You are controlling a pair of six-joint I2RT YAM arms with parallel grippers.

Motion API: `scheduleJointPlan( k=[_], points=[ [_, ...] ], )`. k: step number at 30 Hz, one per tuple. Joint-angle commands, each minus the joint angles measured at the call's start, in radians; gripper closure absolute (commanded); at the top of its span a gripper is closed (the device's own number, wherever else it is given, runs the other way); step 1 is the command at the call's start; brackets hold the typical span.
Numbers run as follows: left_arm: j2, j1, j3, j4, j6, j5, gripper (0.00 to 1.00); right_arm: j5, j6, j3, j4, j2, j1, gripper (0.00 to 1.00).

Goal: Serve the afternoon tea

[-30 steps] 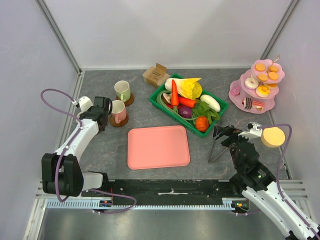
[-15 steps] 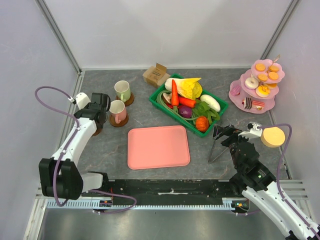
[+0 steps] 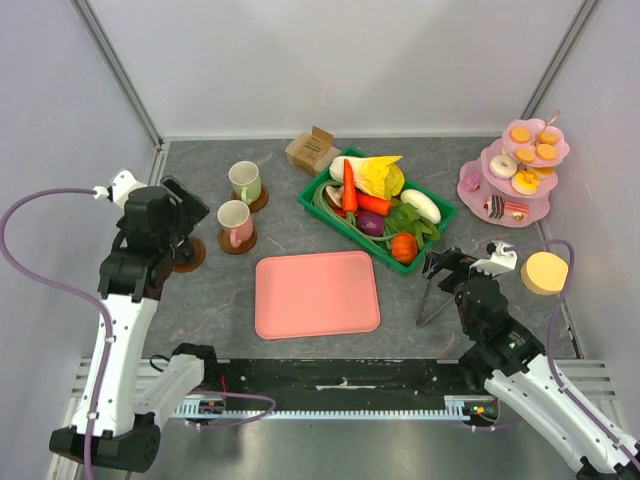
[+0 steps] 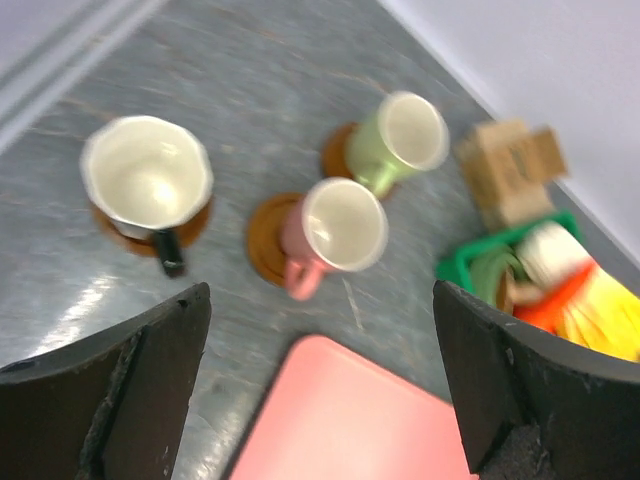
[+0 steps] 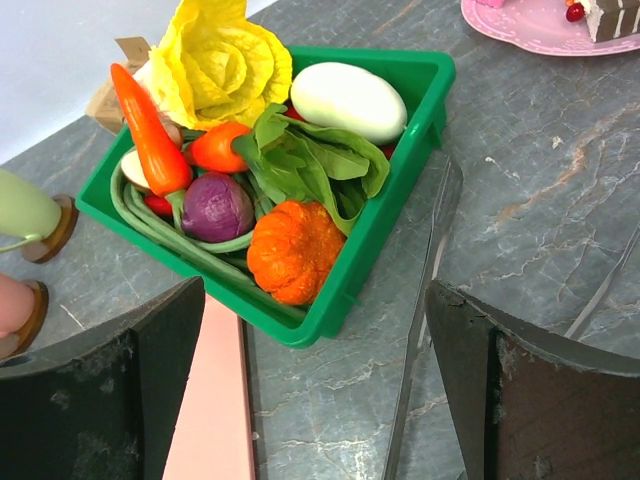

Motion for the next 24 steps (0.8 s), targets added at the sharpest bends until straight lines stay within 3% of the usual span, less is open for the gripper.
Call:
scheduleJointPlan(
  k=[1,10,24],
  points=[
    [-0.054,-0.037,-0.015,0.082,0.125,0.368,0.02,0.040,-0.009,0.056,0.009,0.042,-0.003,0.02],
    [-0.069,-0.360,-0.167,0.252,0.128,0.488,0.02,0.046,0.026,0.262,-0.208,0.137,-0.003,0.02],
    [-0.245,-0.383,-0.261,0.165,0.128,0.379,0.01,0.080,0.104,0.315,-0.366,-0.030,-0.003,0.02]
  ],
)
